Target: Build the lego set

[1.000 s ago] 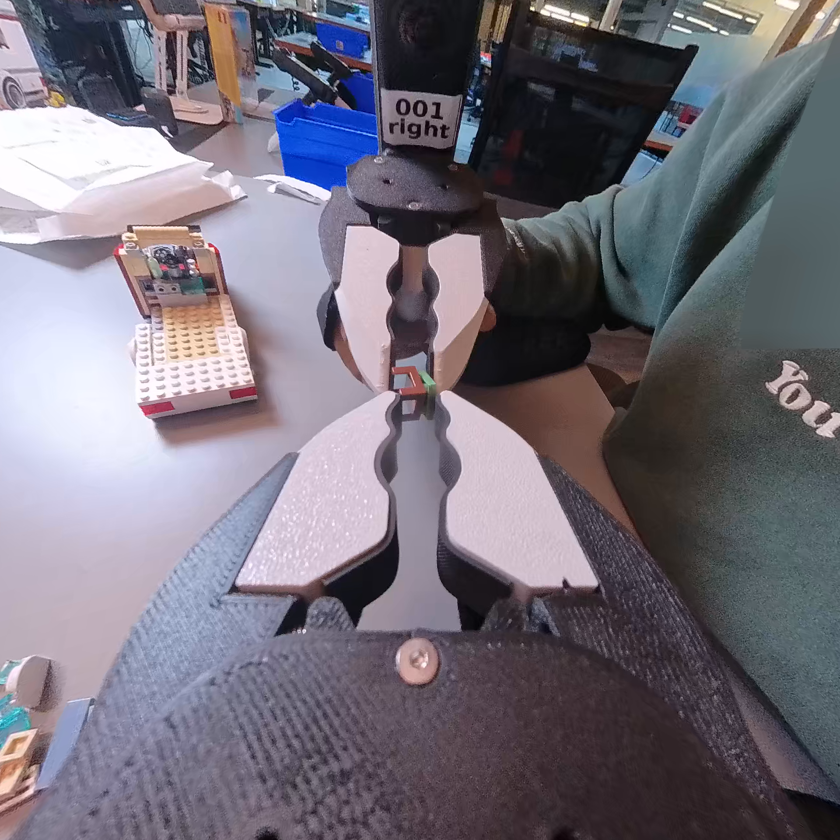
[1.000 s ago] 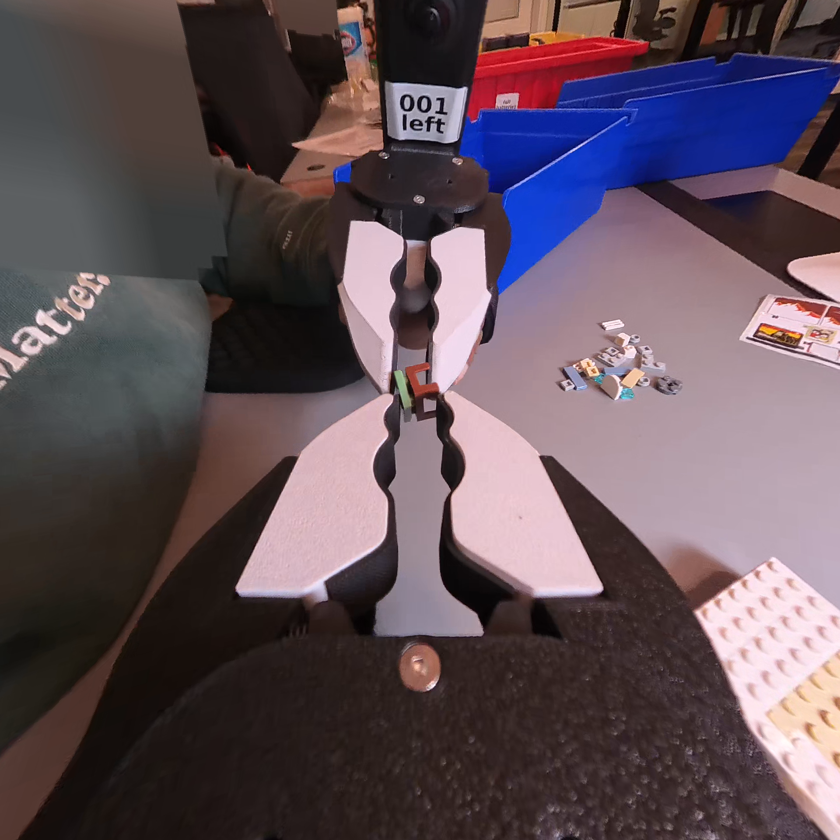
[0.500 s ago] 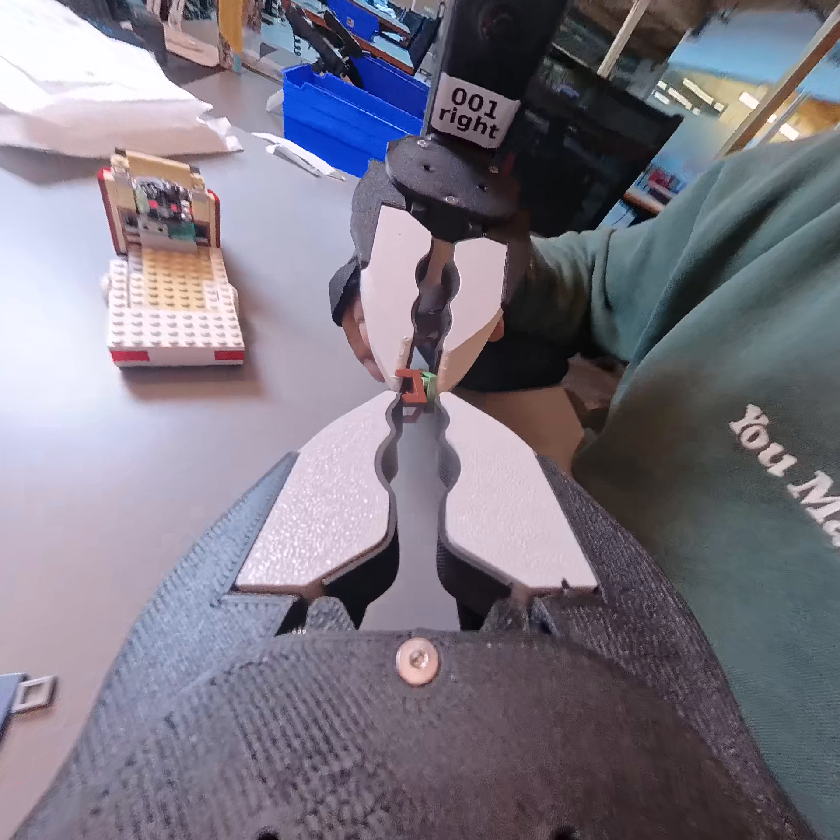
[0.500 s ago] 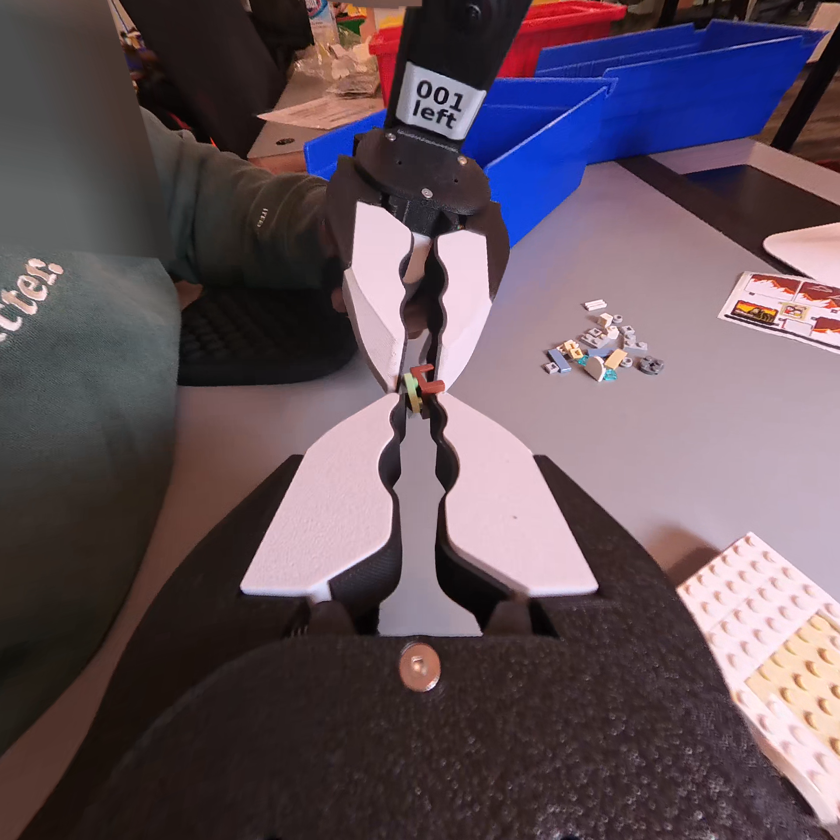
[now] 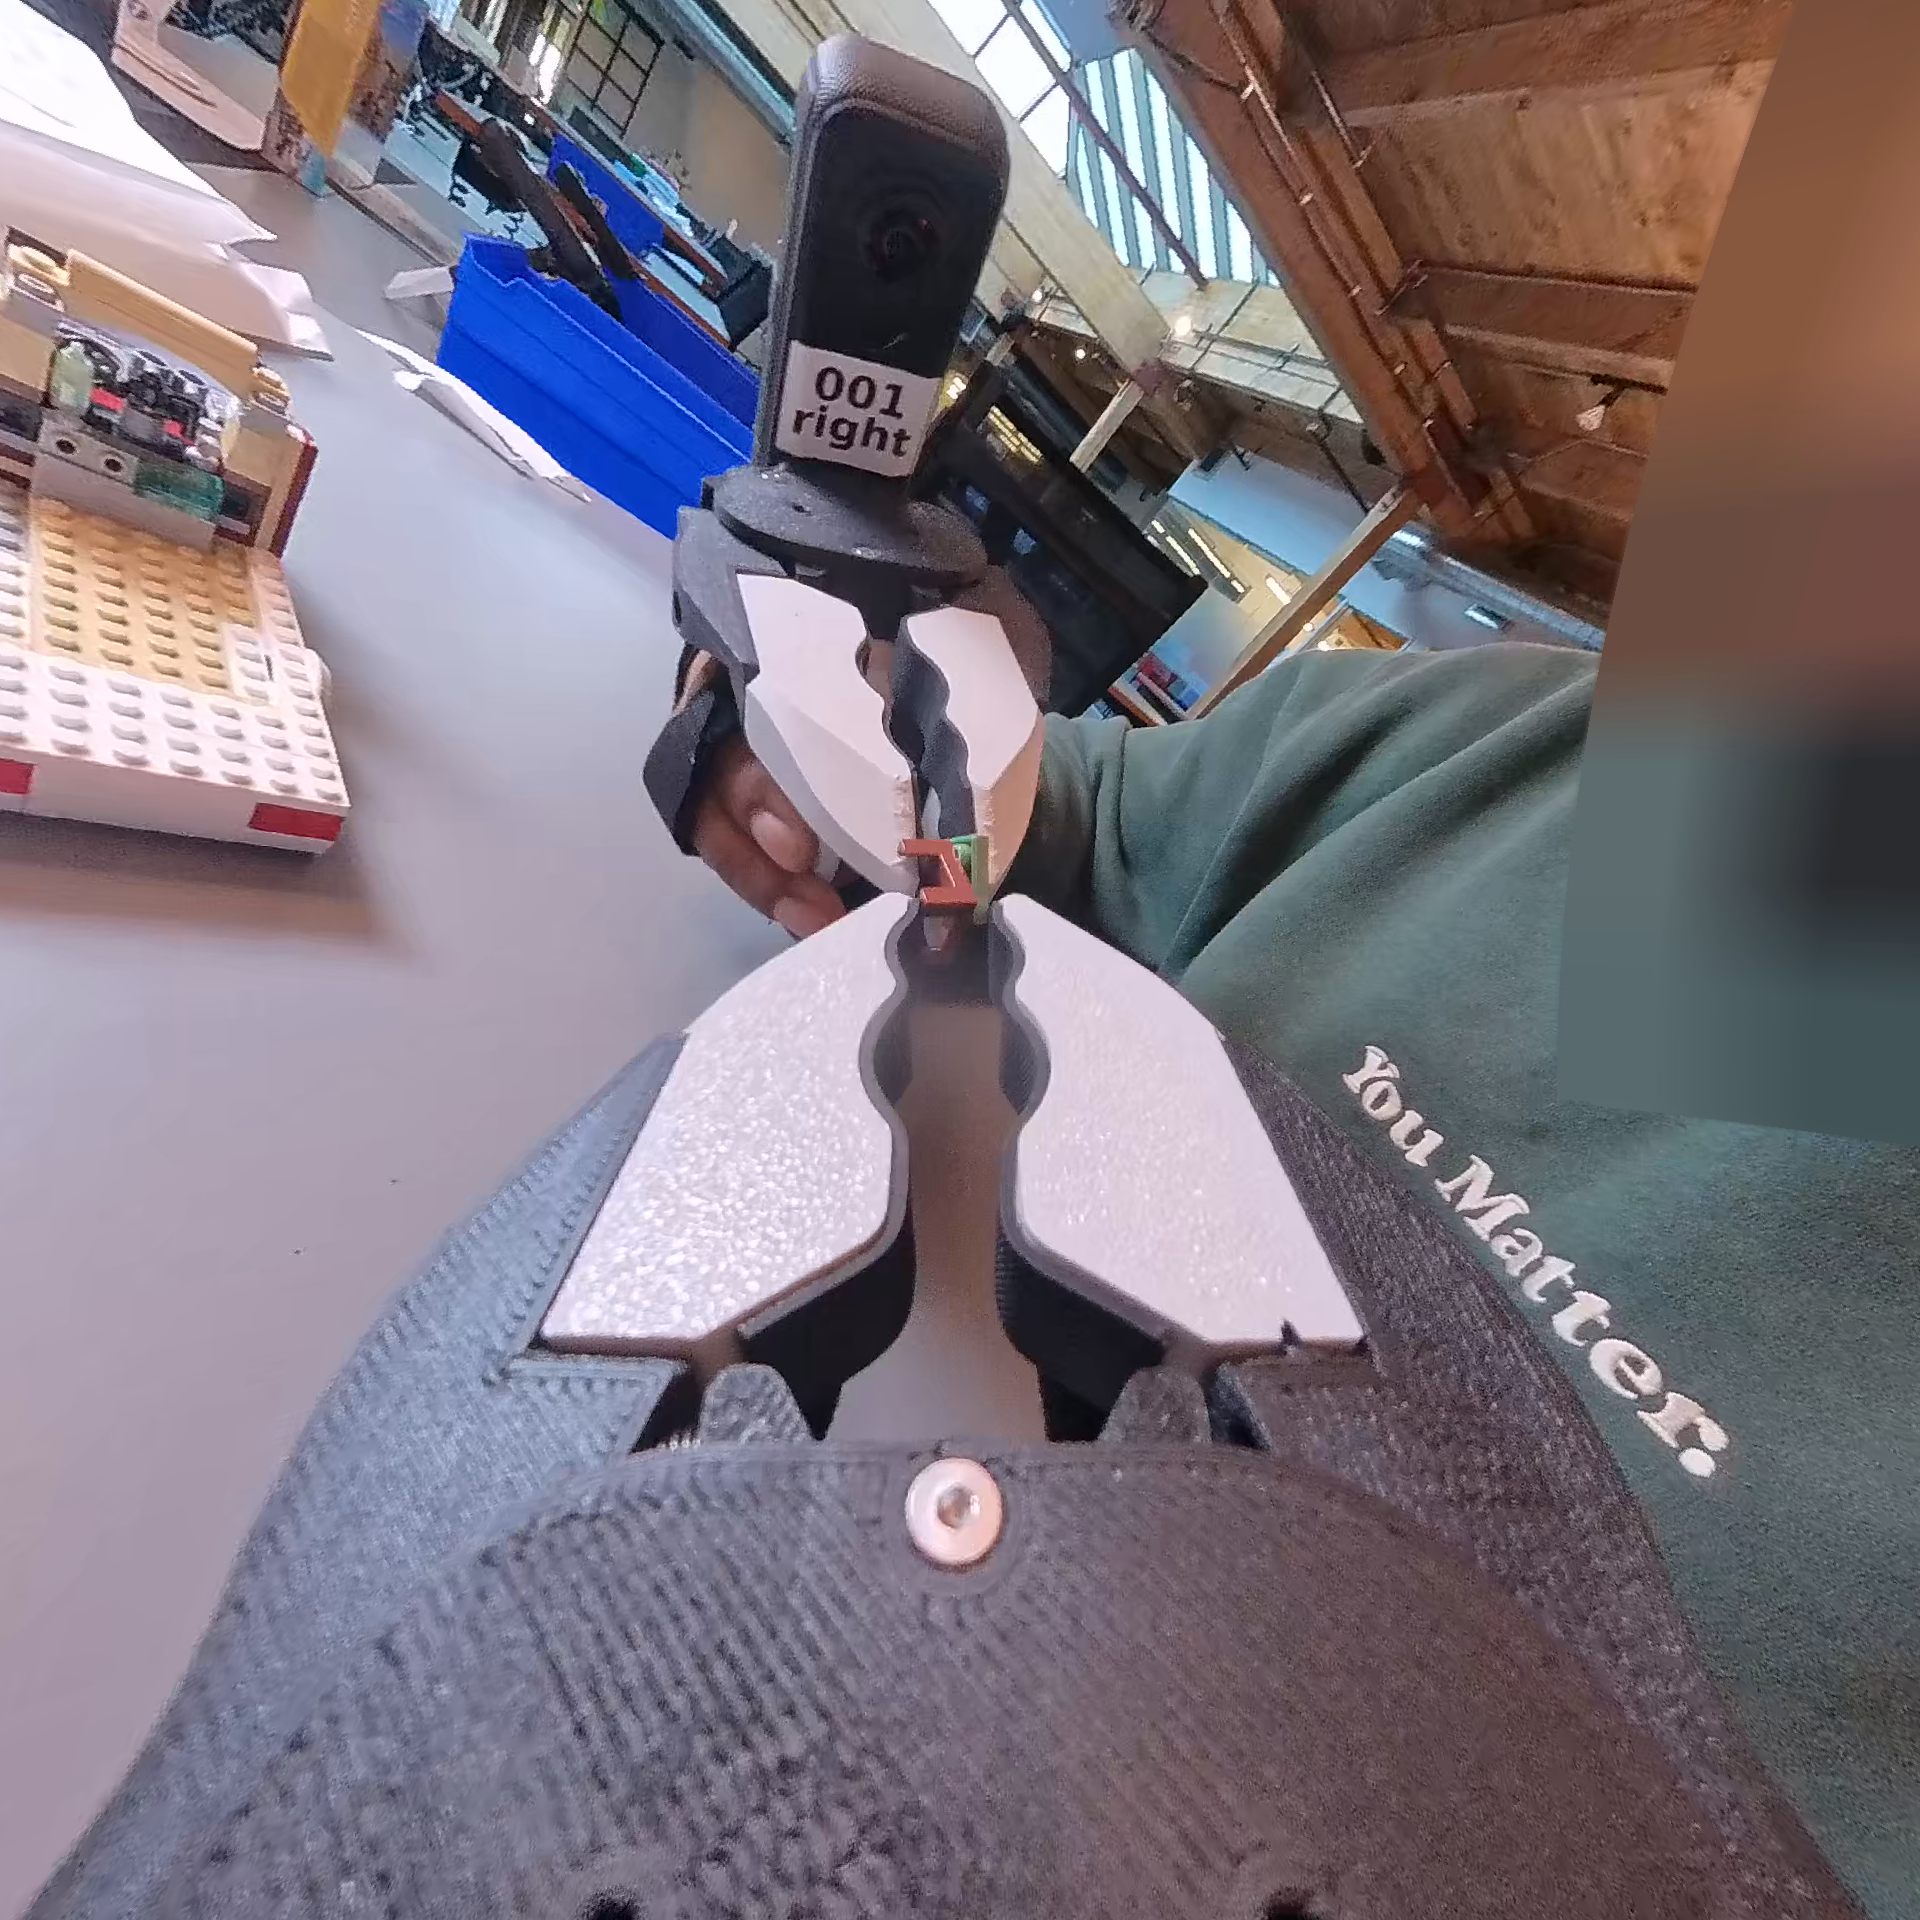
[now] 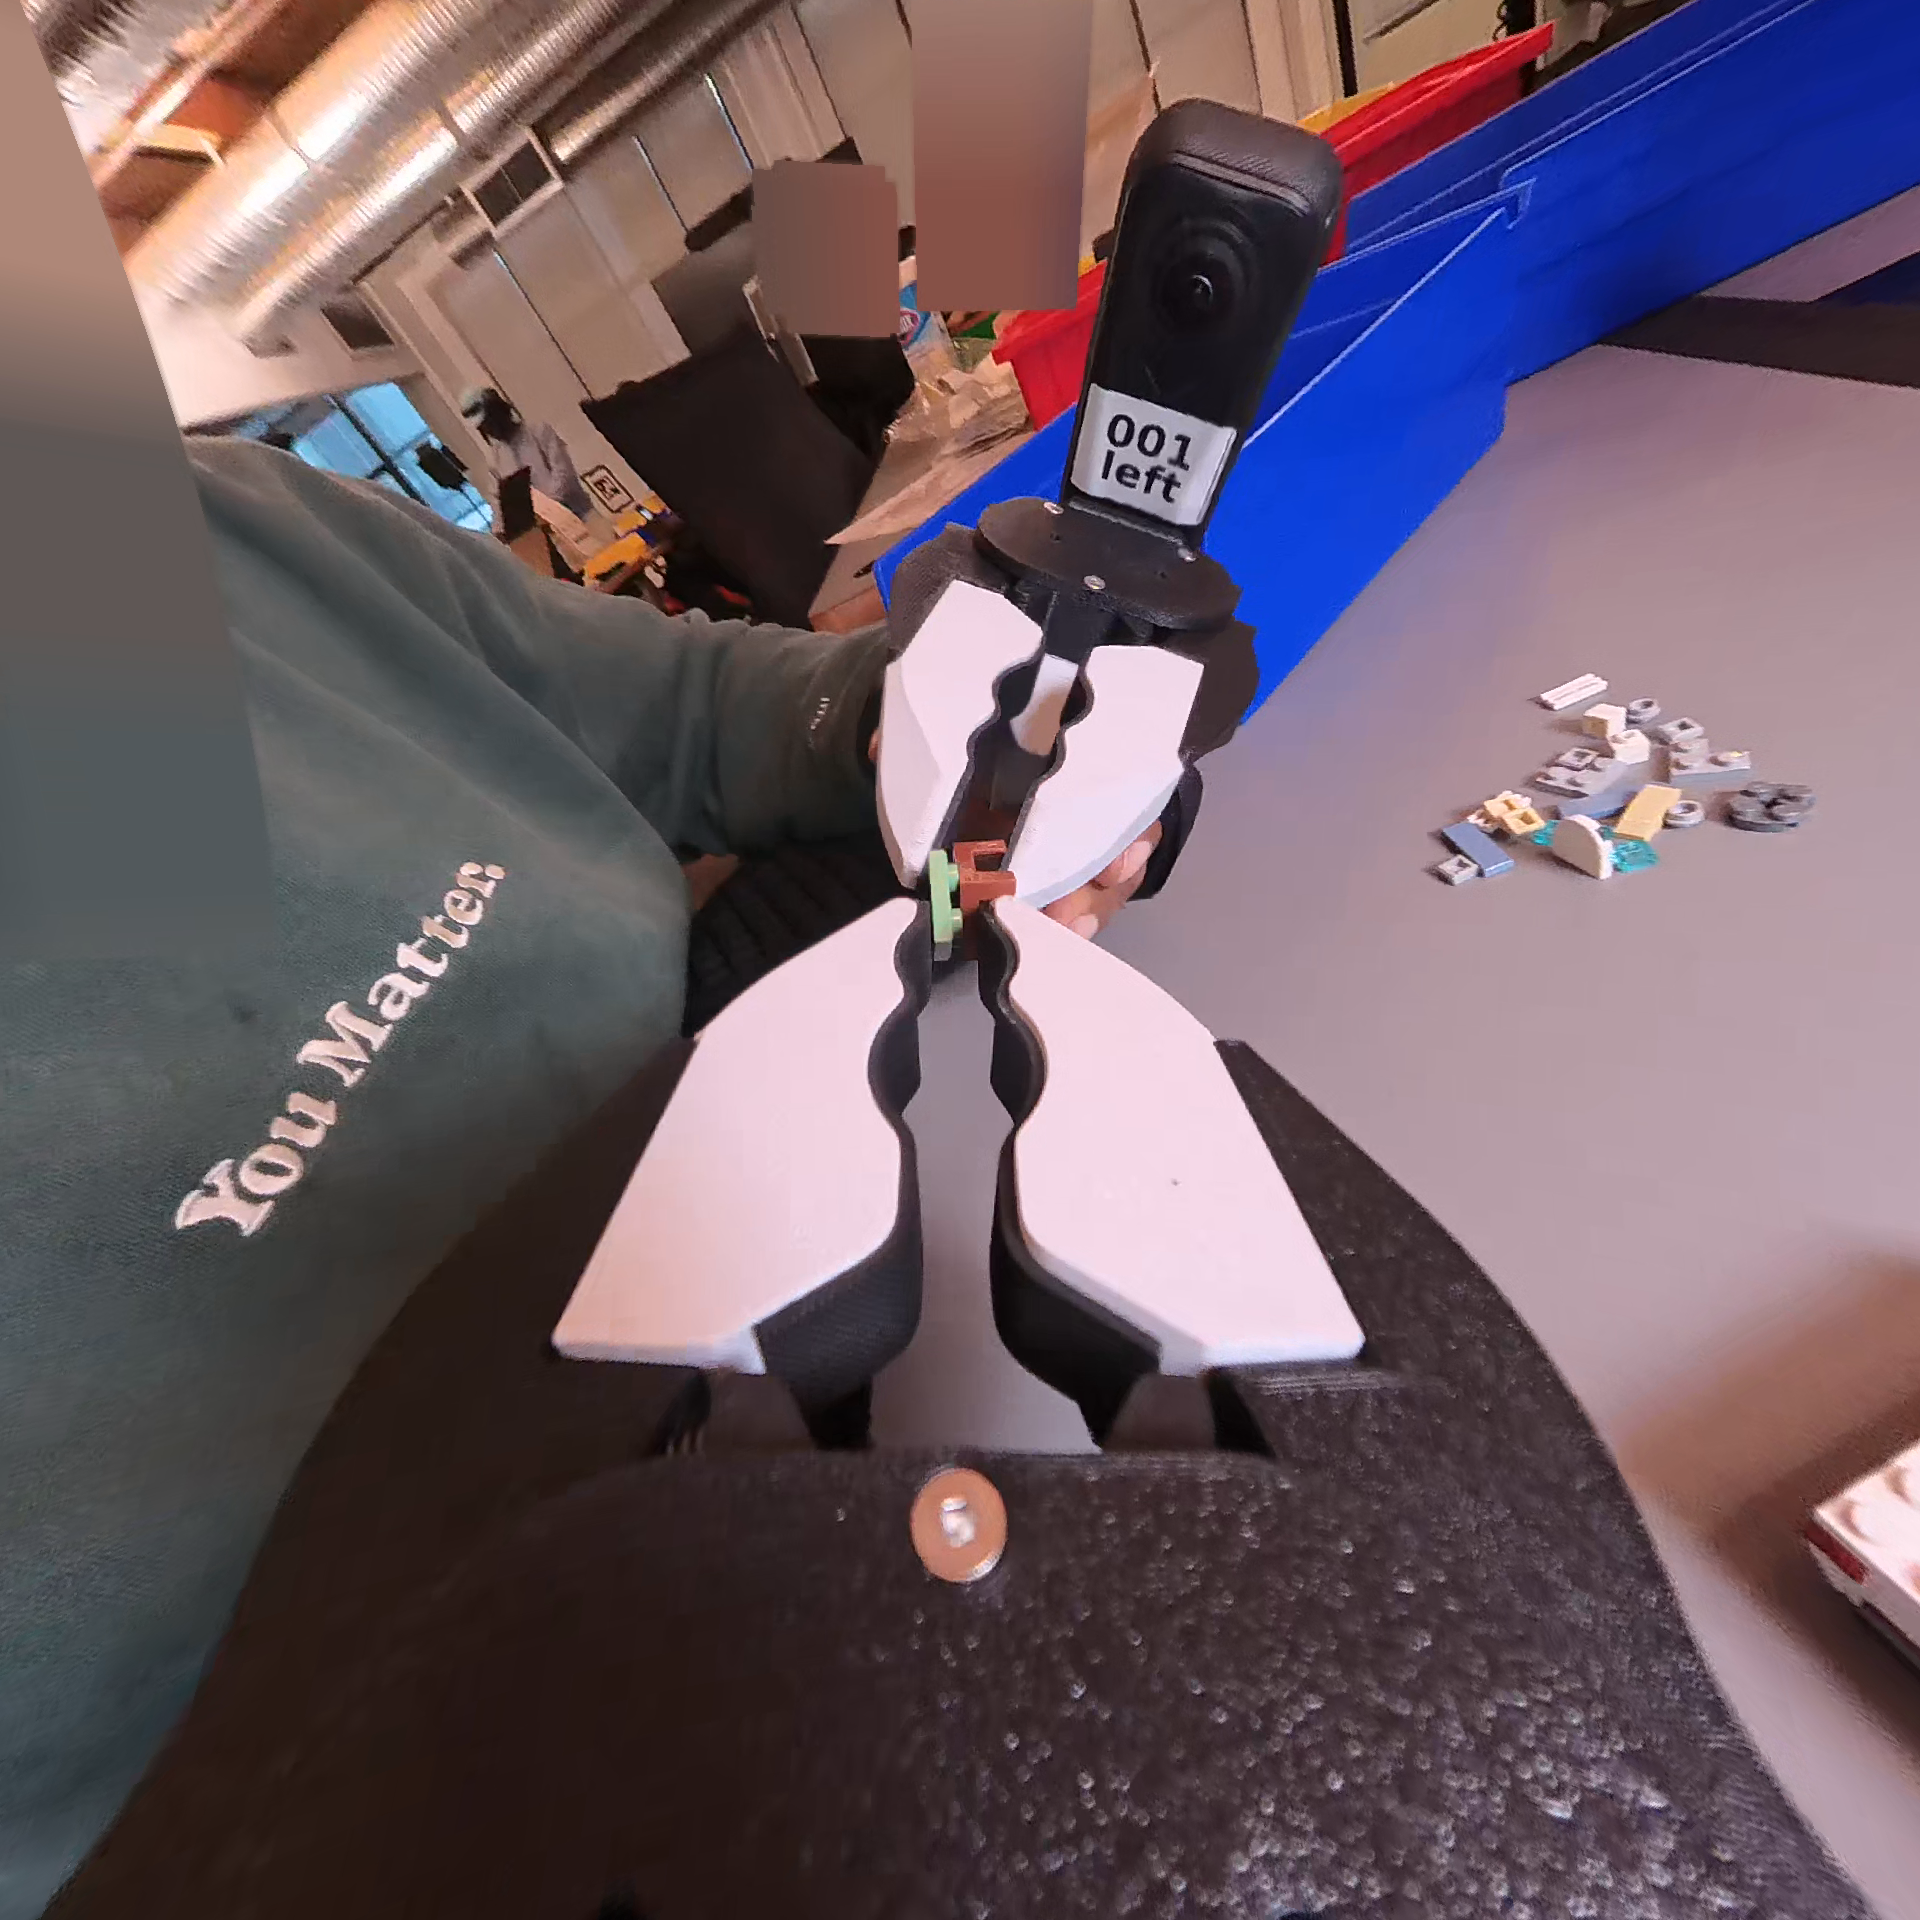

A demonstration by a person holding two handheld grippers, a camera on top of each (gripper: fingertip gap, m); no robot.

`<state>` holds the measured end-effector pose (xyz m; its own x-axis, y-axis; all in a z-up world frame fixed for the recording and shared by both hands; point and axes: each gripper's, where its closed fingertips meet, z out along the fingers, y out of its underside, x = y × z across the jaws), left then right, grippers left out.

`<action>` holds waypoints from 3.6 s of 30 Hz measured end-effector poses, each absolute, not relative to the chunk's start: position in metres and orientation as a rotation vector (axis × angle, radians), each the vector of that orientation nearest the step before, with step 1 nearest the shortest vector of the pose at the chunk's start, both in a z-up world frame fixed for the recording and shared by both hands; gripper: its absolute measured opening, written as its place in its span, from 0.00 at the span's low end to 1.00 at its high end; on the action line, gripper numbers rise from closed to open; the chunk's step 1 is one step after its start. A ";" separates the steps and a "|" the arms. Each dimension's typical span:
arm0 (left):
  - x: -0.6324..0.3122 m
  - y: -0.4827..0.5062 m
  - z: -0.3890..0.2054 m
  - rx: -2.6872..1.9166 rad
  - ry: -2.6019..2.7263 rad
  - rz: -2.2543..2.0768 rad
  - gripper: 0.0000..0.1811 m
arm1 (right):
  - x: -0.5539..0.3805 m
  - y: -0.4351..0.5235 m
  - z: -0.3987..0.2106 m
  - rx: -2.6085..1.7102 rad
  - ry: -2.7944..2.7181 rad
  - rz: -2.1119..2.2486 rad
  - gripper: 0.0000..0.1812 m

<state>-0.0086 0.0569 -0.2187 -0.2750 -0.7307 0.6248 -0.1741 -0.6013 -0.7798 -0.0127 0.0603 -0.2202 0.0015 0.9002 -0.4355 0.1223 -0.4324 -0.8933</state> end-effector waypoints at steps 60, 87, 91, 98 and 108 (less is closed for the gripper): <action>-0.012 0.008 -0.315 -1.865 1.743 -1.180 0.16 | 0.019 0.022 -0.323 -1.835 -1.942 0.609 0.16; 0.001 0.040 -0.264 -1.605 1.461 -1.083 0.06 | 0.000 0.043 -0.251 -1.846 -1.237 1.470 0.19; -0.002 0.051 -0.260 -1.895 1.106 -1.598 0.06 | 0.000 0.051 -0.246 -1.574 -1.428 0.841 0.19; -0.003 0.052 -0.261 -2.038 0.827 -1.954 0.06 | -0.010 0.058 -0.261 -1.344 -1.590 0.301 0.10; -0.011 0.038 -0.281 -1.894 1.400 -1.401 0.15 | 0.008 0.062 -0.315 -1.812 -1.649 0.661 0.09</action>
<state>-0.0110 0.0379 -0.2807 -0.0033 -0.8776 0.4794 -0.4782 -0.4197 -0.7715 0.0078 0.0618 -0.3151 0.1063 0.9939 0.0299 0.6977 -0.0532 -0.7144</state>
